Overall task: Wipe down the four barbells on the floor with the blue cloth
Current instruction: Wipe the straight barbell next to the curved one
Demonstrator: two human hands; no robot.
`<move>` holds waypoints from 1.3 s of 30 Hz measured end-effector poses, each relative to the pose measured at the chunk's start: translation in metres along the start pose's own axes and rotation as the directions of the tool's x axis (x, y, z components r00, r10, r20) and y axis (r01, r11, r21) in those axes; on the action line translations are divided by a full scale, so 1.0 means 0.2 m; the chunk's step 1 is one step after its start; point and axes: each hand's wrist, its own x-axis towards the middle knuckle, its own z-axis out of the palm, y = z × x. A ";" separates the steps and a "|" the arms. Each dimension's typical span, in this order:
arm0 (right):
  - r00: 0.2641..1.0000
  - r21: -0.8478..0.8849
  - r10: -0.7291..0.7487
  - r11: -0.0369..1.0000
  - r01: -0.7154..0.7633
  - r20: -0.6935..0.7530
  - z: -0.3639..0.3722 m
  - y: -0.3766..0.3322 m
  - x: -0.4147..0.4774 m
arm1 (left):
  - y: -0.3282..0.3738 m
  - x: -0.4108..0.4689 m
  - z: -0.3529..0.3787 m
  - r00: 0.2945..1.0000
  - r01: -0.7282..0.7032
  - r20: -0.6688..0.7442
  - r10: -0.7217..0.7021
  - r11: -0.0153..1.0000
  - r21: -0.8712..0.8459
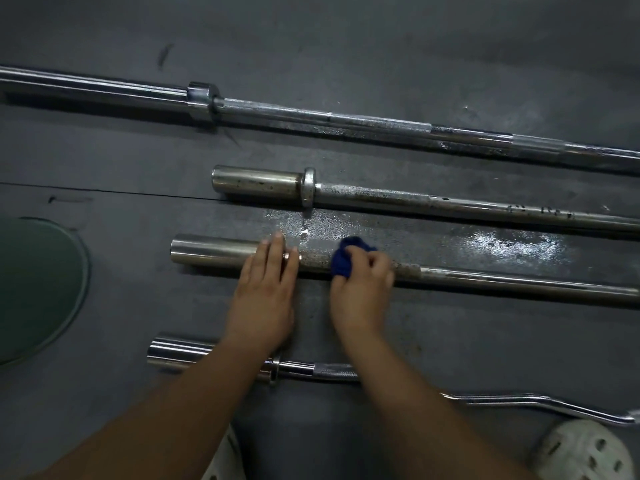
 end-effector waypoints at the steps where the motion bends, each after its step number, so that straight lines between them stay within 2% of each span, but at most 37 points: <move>1: 0.990 0.008 -0.119 0.993 0.119 0.077 0.02 -0.05 -0.01 | 0.00 0.00 0.00 1.000 0.003 0.001 -0.003 1.000 -0.008; 3: 0.922 -0.014 -0.322 0.943 0.332 0.214 0.00 -0.05 0.03 | 0.01 0.01 -0.01 1.000 0.006 0.008 -0.006 1.000 -0.011; 4: 0.912 -0.028 -0.346 0.932 0.360 0.220 -0.03 0.01 0.06 | 0.01 0.01 -0.01 1.000 0.007 0.010 -0.007 1.000 -0.010; 5: 0.946 -0.038 -0.281 0.956 0.290 0.159 -0.06 0.08 0.09 | 0.01 0.01 -0.01 1.000 0.009 0.009 -0.009 1.000 -0.012; 7: 0.999 -0.019 -0.046 0.999 0.046 -0.027 -0.09 0.18 0.10 | 0.02 0.01 -0.01 1.000 0.017 0.001 -0.017 1.000 -0.011; 8: 0.998 -0.040 0.011 0.999 -0.013 -0.057 -0.08 0.17 0.07 | 0.02 0.01 0.00 1.000 0.018 -0.003 -0.018 1.000 -0.010; 9: 0.999 -0.062 0.000 0.998 -0.002 -0.041 -0.04 0.12 0.03 | 0.02 0.01 0.00 1.000 0.016 -0.005 -0.016 1.000 -0.011; 11: 0.981 -0.028 -0.171 0.984 0.174 0.088 0.04 0.01 -0.03 | 0.02 0.01 0.01 1.000 0.014 -0.014 -0.014 1.000 -0.023; 13: 0.907 0.000 -0.362 0.929 0.370 0.217 0.03 -0.03 0.00 | 0.01 0.02 0.01 0.999 0.019 -0.025 -0.020 0.999 -0.027; 14: 0.895 -0.004 -0.386 0.918 0.397 0.223 0.00 -0.01 0.05 | 0.01 0.02 0.01 0.999 0.018 -0.026 -0.019 0.999 -0.028; 15: 0.926 -0.016 -0.335 0.939 0.343 0.177 -0.03 0.05 0.10 | 0.01 0.02 0.01 1.000 0.014 -0.023 -0.015 0.999 -0.031; 17: 0.999 0.007 -0.044 0.999 0.044 -0.006 -0.09 0.14 0.14 | 0.01 0.01 0.00 1.000 0.015 -0.013 -0.015 0.999 -0.029; 18: 0.997 0.014 0.054 0.998 -0.053 -0.050 -0.09 0.14 0.11 | 0.01 0.01 0.00 1.000 0.015 -0.011 -0.016 1.000 -0.027; 19: 0.997 -0.008 0.065 0.998 -0.066 -0.048 -0.06 0.10 0.07 | 0.01 0.01 0.00 1.000 0.017 -0.012 -0.017 0.999 -0.028; 21: 0.992 -0.023 -0.110 0.994 0.111 0.067 0.03 -0.03 -0.02 | 0.01 0.01 0.00 0.999 0.021 -0.028 -0.022 0.999 -0.047; 23: 0.943 0.021 -0.269 0.963 0.270 0.196 0.06 -0.11 -0.03 | 0.01 0.01 0.00 0.999 0.022 -0.047 -0.025 0.997 -0.068; 25: 0.945 0.049 -0.252 0.968 0.248 0.206 0.02 -0.09 0.04 | 0.00 0.02 -0.01 0.999 0.022 -0.045 -0.025 0.997 -0.076; 28: 0.995 0.025 -0.074 0.997 0.073 0.067 -0.08 0.08 0.10 | 0.00 0.03 -0.04 0.999 0.027 -0.037 -0.030 0.996 -0.089; 29: 0.997 -0.004 -0.057 0.998 0.058 0.059 -0.09 0.11 0.09 | 0.00 0.04 -0.05 0.999 0.026 -0.044 -0.031 0.994 -0.103; 32: 0.992 -0.105 -0.092 0.989 0.101 0.092 -0.07 0.10 0.03 | -0.02 0.07 -0.06 0.994 -0.005 -0.104 -0.012 0.987 -0.161; 34: 0.976 -0.070 -0.154 0.984 0.166 0.155 -0.05 0.01 0.02 | -0.05 0.08 -0.06 0.991 -0.018 -0.132 -0.007 0.982 -0.187; 37: 0.825 -0.058 -0.436 0.872 0.486 0.360 -0.05 -0.03 0.07 | -0.10 0.07 -0.05 0.990 0.027 -0.129 -0.053 0.981 -0.192; 38: 0.847 -0.078 -0.419 0.881 0.466 0.326 -0.05 0.00 0.11 | -0.12 0.06 -0.05 0.992 0.054 -0.101 -0.074 0.980 -0.190; 39: 0.925 -0.090 -0.307 0.939 0.333 0.225 -0.06 0.02 0.15 | -0.14 0.06 -0.05 0.995 0.069 -0.058 -0.081 0.981 -0.179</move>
